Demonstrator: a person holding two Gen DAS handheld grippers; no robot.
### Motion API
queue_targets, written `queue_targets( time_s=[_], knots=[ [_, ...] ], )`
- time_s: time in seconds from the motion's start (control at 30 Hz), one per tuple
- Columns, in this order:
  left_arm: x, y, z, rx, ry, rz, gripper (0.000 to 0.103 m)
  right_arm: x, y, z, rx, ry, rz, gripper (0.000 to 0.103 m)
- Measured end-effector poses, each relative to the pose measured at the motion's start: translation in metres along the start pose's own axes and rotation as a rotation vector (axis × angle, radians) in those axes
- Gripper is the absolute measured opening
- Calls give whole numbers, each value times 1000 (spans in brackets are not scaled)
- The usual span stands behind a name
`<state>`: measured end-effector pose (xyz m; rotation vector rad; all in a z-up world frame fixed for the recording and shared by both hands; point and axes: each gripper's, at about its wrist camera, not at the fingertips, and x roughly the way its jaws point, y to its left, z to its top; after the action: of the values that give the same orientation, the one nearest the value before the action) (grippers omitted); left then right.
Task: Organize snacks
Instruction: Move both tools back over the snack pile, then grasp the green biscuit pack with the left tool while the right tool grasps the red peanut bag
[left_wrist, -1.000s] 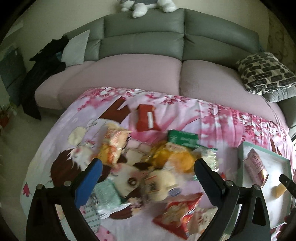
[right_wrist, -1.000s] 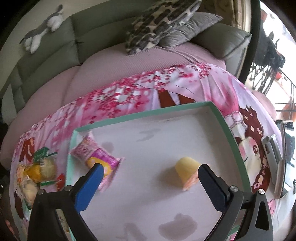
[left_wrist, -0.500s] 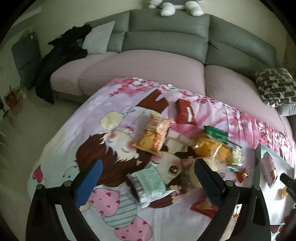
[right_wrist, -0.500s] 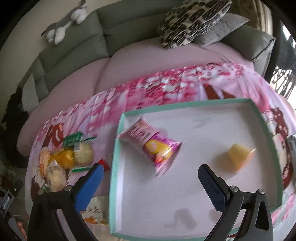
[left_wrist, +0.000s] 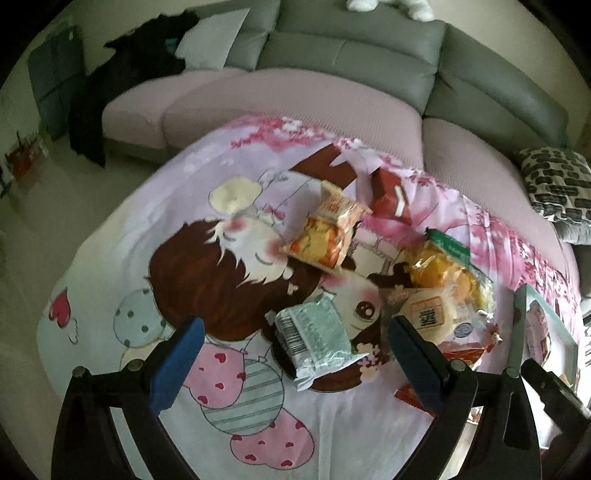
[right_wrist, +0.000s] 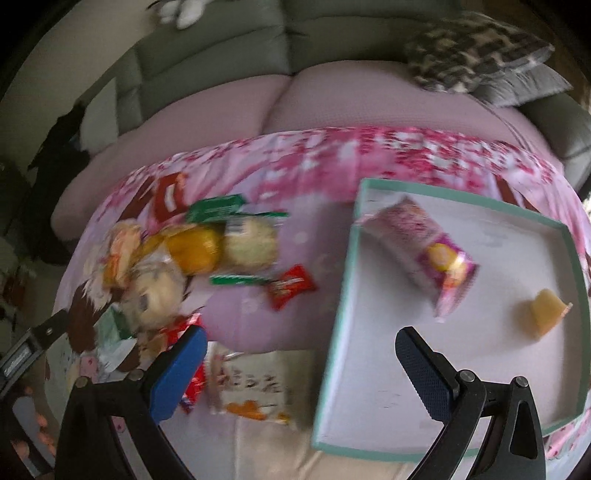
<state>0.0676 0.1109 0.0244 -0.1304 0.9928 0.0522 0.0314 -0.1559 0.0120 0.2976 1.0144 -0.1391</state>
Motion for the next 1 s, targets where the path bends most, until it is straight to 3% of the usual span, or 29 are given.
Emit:
queue_targets(
  time_s=[0.3,0.77,0.87,0.93,1.0],
  knots=[
    [31,3,-4,-23,82,1,99,26,50,-13,-72,58,90,103],
    [69,3,-10,-56,172,-15,99,54,82,-20,-148,88,90,102],
    [74,3,-11,-63,186,-26,98,55,82,-19,-143,88,90,95],
    [76,2,-11,-64,187,-33,93,55,81,-18,-141,85,86,86],
    [78,1,-11,-58,190,-25,86,54,80,-18,-136,84,91,83]
  ],
)
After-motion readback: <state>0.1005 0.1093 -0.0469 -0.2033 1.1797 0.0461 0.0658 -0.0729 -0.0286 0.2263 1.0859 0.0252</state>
